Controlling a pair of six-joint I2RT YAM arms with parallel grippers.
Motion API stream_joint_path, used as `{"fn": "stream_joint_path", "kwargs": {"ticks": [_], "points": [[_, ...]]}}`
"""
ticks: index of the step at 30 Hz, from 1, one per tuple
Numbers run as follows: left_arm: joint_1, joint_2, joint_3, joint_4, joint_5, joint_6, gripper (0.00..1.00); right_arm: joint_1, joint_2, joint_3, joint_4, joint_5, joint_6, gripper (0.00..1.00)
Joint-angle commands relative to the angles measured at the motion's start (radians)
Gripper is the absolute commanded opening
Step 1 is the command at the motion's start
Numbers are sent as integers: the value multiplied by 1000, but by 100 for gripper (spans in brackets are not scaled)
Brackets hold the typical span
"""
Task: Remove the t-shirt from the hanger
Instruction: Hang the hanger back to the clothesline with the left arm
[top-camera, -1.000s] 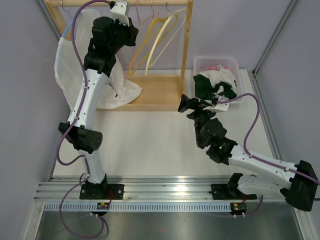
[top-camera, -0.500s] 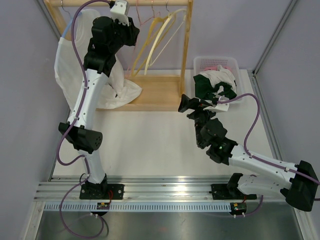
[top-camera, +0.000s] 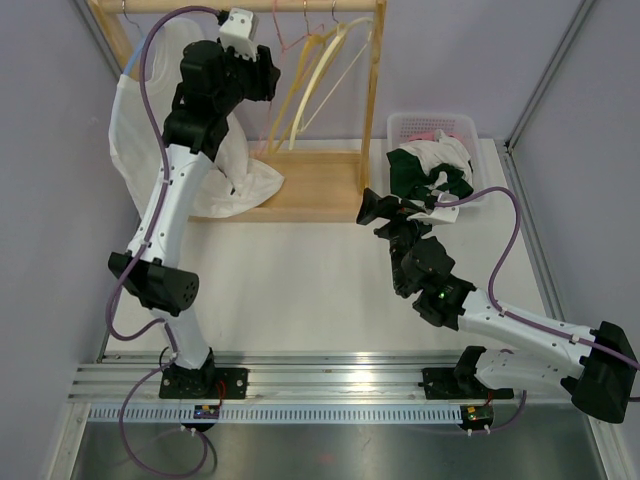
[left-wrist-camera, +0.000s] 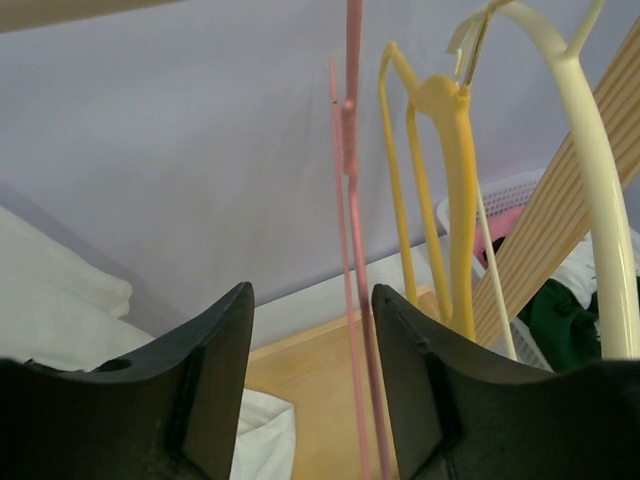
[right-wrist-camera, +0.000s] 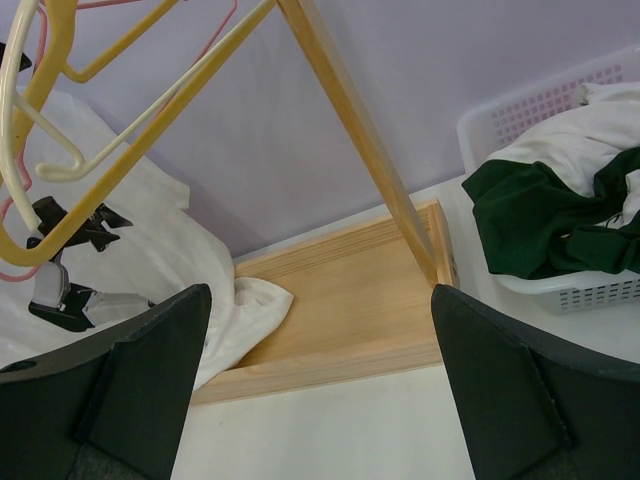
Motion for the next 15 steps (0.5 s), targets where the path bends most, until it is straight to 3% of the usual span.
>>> {"fn": "stream_joint_path", "kwargs": {"ticks": [1,7,15], "points": [[-1,-147,-81,33,-55,68,55,2,-21,5,17,15,-10,99],[34,-296,-239,-1,-49,94,67,2,-11,11,9,-20,-47,99],[168,-370,-310,-35,21,91,82,2,41,30,72,24,-128,99]]}}
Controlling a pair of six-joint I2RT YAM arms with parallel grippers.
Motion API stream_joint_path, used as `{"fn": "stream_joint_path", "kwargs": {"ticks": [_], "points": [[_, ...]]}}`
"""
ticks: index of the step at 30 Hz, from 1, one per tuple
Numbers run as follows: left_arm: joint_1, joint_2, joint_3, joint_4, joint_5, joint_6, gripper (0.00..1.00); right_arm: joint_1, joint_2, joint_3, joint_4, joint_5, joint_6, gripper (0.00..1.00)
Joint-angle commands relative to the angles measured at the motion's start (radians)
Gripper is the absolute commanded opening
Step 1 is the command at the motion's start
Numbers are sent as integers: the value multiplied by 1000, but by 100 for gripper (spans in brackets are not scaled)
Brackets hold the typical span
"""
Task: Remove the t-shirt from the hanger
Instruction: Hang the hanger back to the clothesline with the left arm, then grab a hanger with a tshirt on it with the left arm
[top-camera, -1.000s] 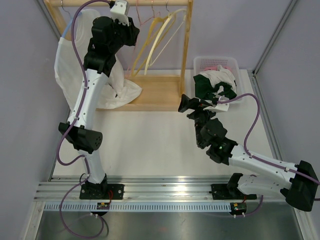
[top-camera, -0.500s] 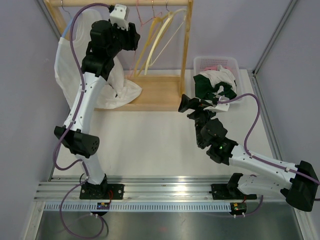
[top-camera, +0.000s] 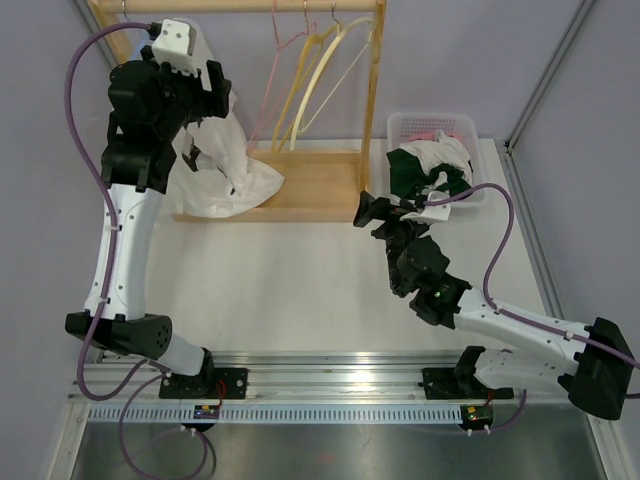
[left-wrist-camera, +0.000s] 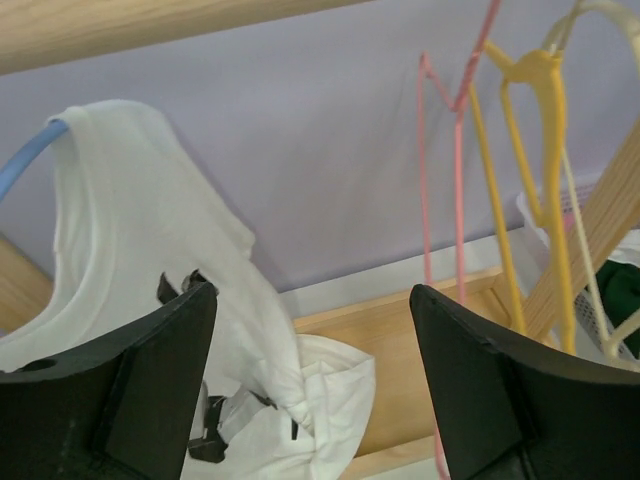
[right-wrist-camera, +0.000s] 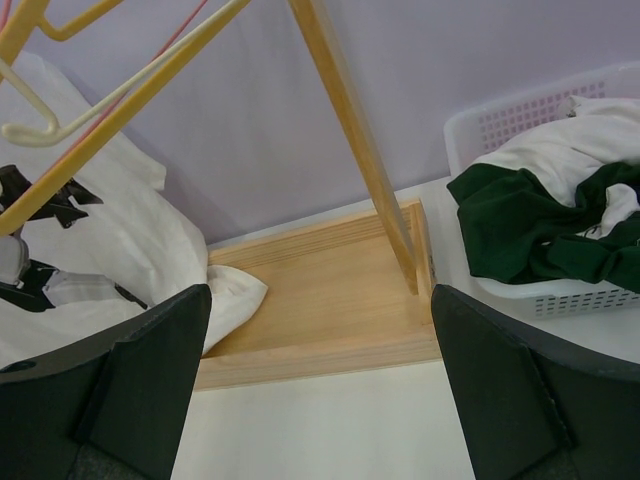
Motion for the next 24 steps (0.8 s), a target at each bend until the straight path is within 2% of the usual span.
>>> {"fn": "stream_joint_path", "kwargs": {"ticks": [1,8,14,19,20,24], "points": [[47,-42,-38,16,39,7,83,2,27,34,80,44,-72,100],[58,-70,-47,-31,-10,44,98,2,87,80,137,61,-175,100],[93,-44,24,-68,-64,74,99,-7,79,45,243,76,-293,99],[101,30,165,-120,-110,123,99,-21,26,11,190,9,-276,99],[107,36,172,-115,-151,131,99,-24,12,8,171,4,-276,100],[130,32,168,-45,-147,183,99,-48,-16,-9,137,-5,-276,100]]}}
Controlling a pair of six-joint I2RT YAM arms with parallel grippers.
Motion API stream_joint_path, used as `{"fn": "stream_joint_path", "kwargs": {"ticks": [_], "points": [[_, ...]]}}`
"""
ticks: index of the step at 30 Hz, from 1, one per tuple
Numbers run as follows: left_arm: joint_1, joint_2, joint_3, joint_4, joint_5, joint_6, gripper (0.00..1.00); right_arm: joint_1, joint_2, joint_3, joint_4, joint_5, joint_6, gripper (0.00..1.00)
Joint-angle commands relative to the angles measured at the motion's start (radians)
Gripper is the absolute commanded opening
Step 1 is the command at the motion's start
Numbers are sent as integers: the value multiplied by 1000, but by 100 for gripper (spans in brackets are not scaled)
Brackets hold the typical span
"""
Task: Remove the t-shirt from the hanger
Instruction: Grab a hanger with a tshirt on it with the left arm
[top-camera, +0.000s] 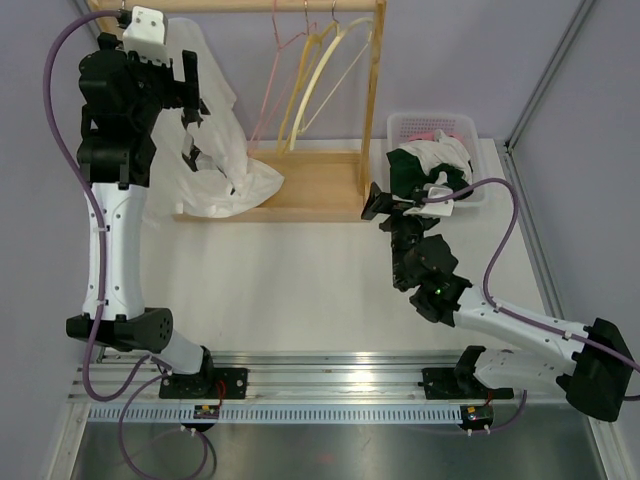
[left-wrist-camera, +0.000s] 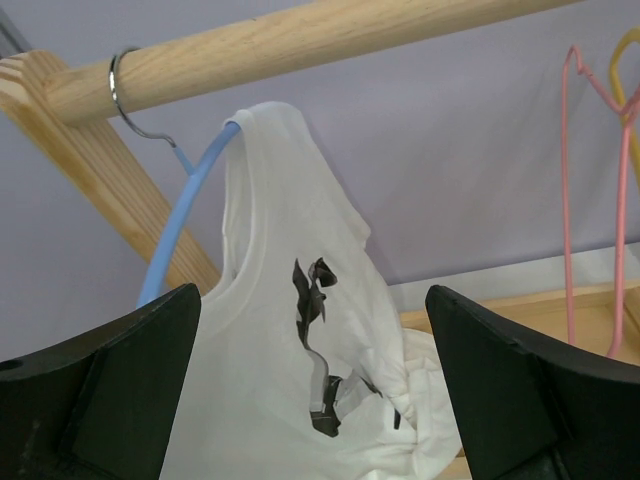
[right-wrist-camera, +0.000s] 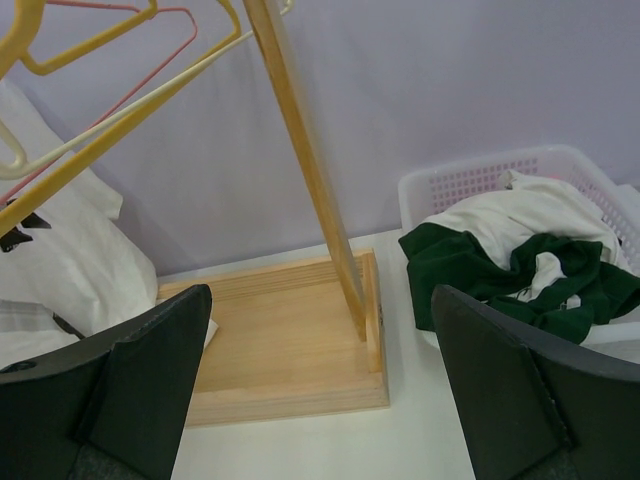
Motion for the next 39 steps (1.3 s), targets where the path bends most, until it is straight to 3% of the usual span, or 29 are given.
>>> {"fn": "stream_joint_path", "kwargs": {"ticks": [1,8,21,26,39], "points": [[22,15,35,67,-38,67,99,-36,-41,-17,-14,-25,-6,99],[91,133,194,54,-12,105,98,-78,-95,-34,-87,-76,37,100],[260,250,292,143,312,-82,85,-88,-95,-31,-103,-91,46,99],[266,305,343,154,332,-99,74,-91,-77,-23,-106,-95,47,99],[274,359,337,223,327,-139,60,-99,-69,-17,-118,-104,51,99]]}}
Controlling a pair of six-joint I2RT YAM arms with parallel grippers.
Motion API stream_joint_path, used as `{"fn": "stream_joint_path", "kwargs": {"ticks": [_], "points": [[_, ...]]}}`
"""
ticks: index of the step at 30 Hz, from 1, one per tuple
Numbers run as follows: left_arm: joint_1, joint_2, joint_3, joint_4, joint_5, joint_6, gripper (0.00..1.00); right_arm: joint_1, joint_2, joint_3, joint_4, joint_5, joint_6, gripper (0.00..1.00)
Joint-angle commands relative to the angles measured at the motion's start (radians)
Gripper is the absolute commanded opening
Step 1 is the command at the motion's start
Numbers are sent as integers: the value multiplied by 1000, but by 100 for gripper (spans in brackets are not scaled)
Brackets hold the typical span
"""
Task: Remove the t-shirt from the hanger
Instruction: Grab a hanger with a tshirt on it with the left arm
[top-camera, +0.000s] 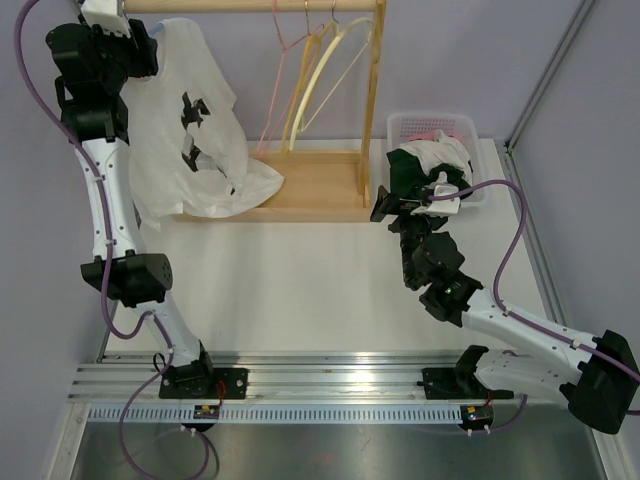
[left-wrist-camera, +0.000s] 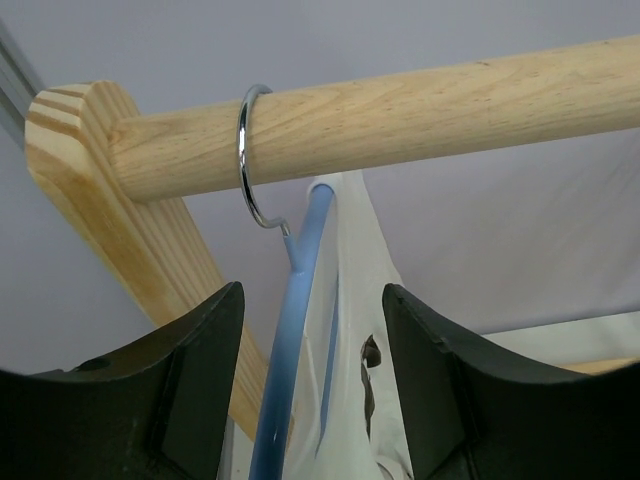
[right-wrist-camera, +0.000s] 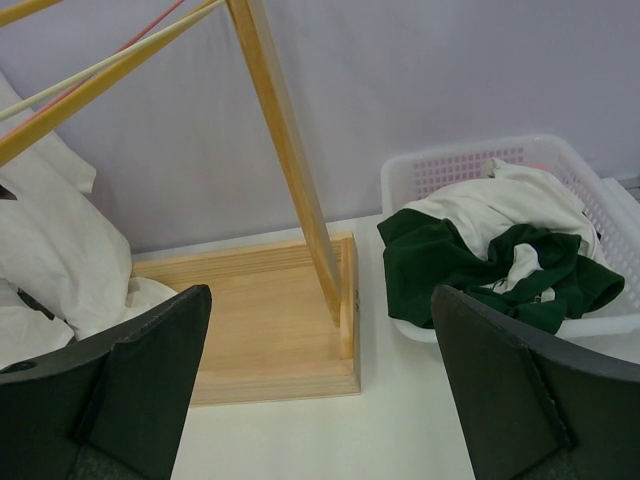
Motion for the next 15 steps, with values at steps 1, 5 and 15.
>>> {"fn": "stream_joint_path", "kwargs": {"ticks": [1,5,15], "points": [[8,3,27,98,23,-28,56,-11,-4,21,4,-10,4,100],[9,17,30,133,10,-46,52,-12,-3,22,4,-13,4,99],[9,65,46,183,1,-74,43,-15,-12,18,-2,-13,4,99]]}}
